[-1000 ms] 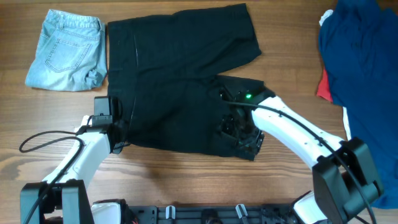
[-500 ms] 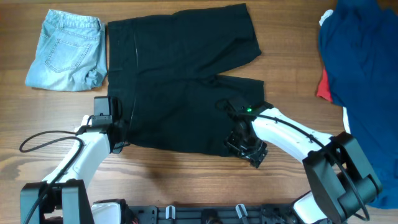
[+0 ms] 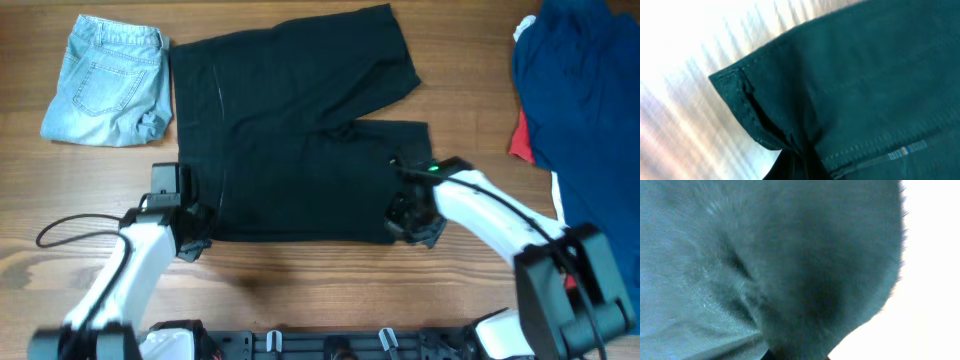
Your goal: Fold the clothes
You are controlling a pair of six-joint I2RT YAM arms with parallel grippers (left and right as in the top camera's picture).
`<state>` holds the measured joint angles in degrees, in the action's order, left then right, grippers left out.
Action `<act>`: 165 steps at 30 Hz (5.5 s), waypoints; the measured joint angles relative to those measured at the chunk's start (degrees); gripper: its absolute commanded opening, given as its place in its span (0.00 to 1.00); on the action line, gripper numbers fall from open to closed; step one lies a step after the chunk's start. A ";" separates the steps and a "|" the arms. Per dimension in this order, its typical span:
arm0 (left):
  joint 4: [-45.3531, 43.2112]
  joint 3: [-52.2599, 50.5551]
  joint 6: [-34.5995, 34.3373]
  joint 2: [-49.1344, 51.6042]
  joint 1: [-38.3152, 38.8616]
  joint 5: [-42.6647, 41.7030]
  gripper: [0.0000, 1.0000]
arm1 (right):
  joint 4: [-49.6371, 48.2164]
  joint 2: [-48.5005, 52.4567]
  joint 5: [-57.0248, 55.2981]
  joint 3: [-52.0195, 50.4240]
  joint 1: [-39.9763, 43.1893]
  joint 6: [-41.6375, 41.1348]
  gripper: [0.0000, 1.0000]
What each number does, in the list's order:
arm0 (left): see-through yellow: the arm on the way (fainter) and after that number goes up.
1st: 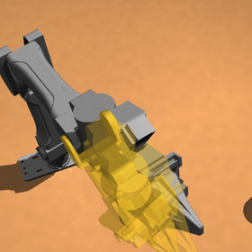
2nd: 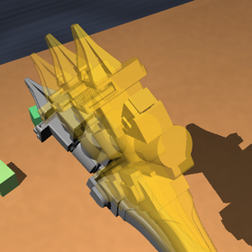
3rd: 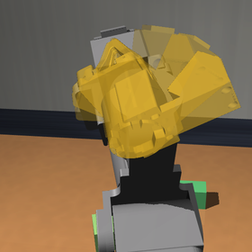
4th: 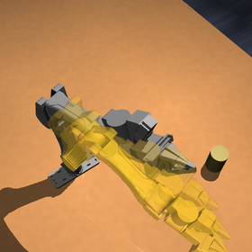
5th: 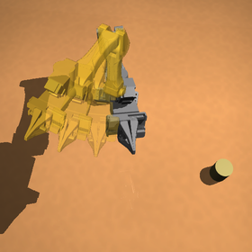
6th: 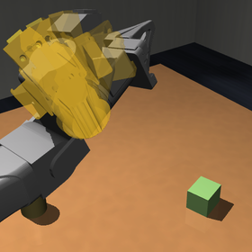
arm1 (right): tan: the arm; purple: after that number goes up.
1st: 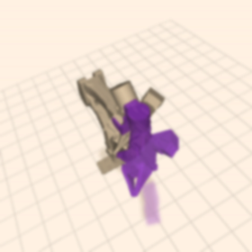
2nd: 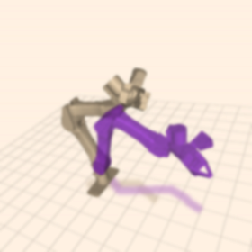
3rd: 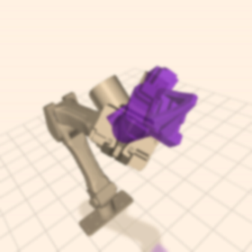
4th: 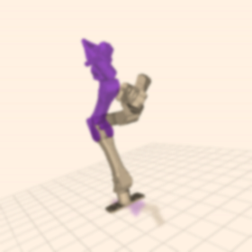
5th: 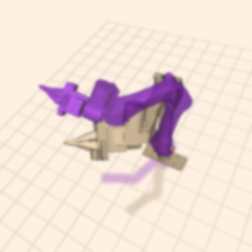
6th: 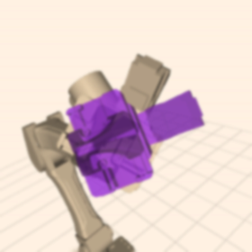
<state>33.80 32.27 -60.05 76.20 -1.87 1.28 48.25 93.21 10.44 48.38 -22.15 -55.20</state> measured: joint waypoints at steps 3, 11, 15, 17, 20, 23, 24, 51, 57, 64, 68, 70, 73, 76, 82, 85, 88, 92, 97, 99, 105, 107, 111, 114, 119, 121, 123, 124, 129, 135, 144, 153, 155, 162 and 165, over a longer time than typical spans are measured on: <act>5.44 0.15 2.84 -8.74 0.42 -2.97 0.04 | 2.19 -6.51 1.20 1.51 5.46 5.11 0.04; 20.09 7.54 5.16 -32.28 1.09 -7.43 0.04 | 9.64 -25.97 8.76 9.88 16.17 18.43 0.04; 26.40 13.16 5.33 -38.27 1.09 -8.85 0.04 | 14.93 -29.86 10.14 16.46 18.34 21.14 0.04; 29.09 15.93 5.35 -39.50 1.09 -9.01 0.04 | 17.79 -30.36 10.40 19.43 18.71 22.16 0.04; 33.00 20.37 6.03 -40.06 1.09 -9.16 0.04 | 21.29 -30.82 10.58 24.13 18.73 23.87 0.04; 34.32 22.36 6.32 -40.17 1.09 -9.16 0.04 | 21.40 -30.97 10.69 26.45 18.73 25.20 0.04; 34.49 22.47 6.43 -40.17 1.09 -9.07 0.04 | 20.63 -30.97 10.82 26.58 18.73 25.81 0.04; 7.91 22.75 7.48 2.45 0.02 20.52 0.04 | -32.39 8.46 4.04 27.12 16.06 37.57 0.45; 7.67 22.75 7.48 6.27 0.02 21.22 0.04 | -31.76 13.64 4.11 27.21 7.67 35.34 0.78; 7.72 22.75 7.48 6.27 0.02 21.38 0.04 | -37.22 16.87 4.50 27.21 -0.35 23.96 0.79; 7.80 22.75 7.48 6.27 0.02 21.38 0.04 | -39.54 19.91 4.52 27.34 -2.47 20.26 0.78; 8.24 22.75 7.48 6.27 0.02 21.38 0.04 | -40.00 22.01 4.52 27.36 -3.17 19.17 0.78; 8.74 22.75 7.48 6.27 0.02 21.38 0.04 | -42.60 24.90 4.52 27.36 -3.85 18.32 0.76; 8.92 22.75 7.48 6.27 0.02 21.38 0.04 | -45.05 26.43 4.50 27.36 -4.07 17.53 0.68; 9.01 22.75 7.48 6.27 0.02 21.38 0.04 | -49.37 29.09 4.07 27.43 -4.07 17.25 0.64; 9.03 22.75 7.48 6.27 0.02 21.38 0.04 | -50.14 30.01 3.28 27.43 -4.07 17.22 0.57; 9.03 22.75 7.48 6.27 0.02 21.38 0.04 | -51.39 30.40 2.25 27.43 -4.07 16.74 0.24; 9.14 22.75 7.48 6.27 0.02 21.38 0.04 | -52.57 30.51 1.36 27.43 -4.07 16.72 0.04; 9.22 22.75 7.48 6.27 0.02 21.38 0.04 | -51.65 30.49 1.09 27.45 -3.89 16.68 0.04; 9.18 22.77 7.50 6.27 0.02 21.42 0.04 | -48.00 29.99 1.05 27.50 -3.13 17.11 0.04; 9.25 22.75 7.69 3.78 0.02 22.10 0.04 | -33.70 17.75 0.90 27.47 1.44 22.45 0.04; 9.25 22.75 8.39 0.04 0.02 22.25 0.04 | -30.03 11.37 0.57 27.58 3.02 25.00 0.04; 9.73 22.75 9.01 -7.50 0.02 22.36 0.04 | -22.08 1.62 0.42 27.87 6.23 27.47 0.04; 9.88 22.75 9.20 -11.41 0.02 22.53 0.04 | -18.40 -1.88 -0.92 27.87 8.41 28.55 0.04; 9.90 22.75 9.42 -12.26 0.02 22.53 0.04 | -15.67 -6.23 -2.60 27.87 9.73 29.20 0.05; 9.92 22.75 9.42 -12.26 0.02 22.53 0.04 | -15.17 -9.09 -2.60 27.87 9.73 29.62 0.26; 9.92 22.75 9.42 -12.26 0.02 22.51 0.04 | -15.02 -10.10 -2.58 27.93 9.60 30.42 0.59; 9.90 22.75 9.42 -12.24 0.02 22.49 0.04 | -15.50 -9.68 -2.19 27.93 9.53 31.32 0.65; 9.90 22.75 9.44 -10.84 0.02 22.45 0.04 | -24.83 0.22 0.85 27.98 7.19 35.91 0.75; 9.99 22.75 9.44 -7.10 0.02 22.25 0.04 | -40.59 16.68 4.37 27.96 3.13 37.09 0.78; 10.14 22.75 9.64 -2.89 0.02 22.27 0.04 | -53.70 29.68 5.44 27.96 -3.89 37.09 0.79; 10.97 22.75 9.66 -2.10 0.02 22.27 0.04 | -56.87 33.11 4.70 27.98 -4.33 36.00 0.80; 10.97 22.75 9.66 -2.10 0.02 22.27 0.04 | -57.92 33.46 4.50 27.98 -4.33 36.00 0.75; 10.97 22.75 9.66 -2.10 0.02 22.27 0.04 | -58.71 34.42 3.02 27.98 -4.24 35.17 0.04; 10.99 22.75 9.66 -2.10 0.02 22.25 0.04 | -58.75 34.42 2.58 27.98 -4.11 34.69 0.04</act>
<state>44.80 55.02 -50.39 74.11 -1.85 23.53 -10.50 127.63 13.02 76.36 -26.26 -20.51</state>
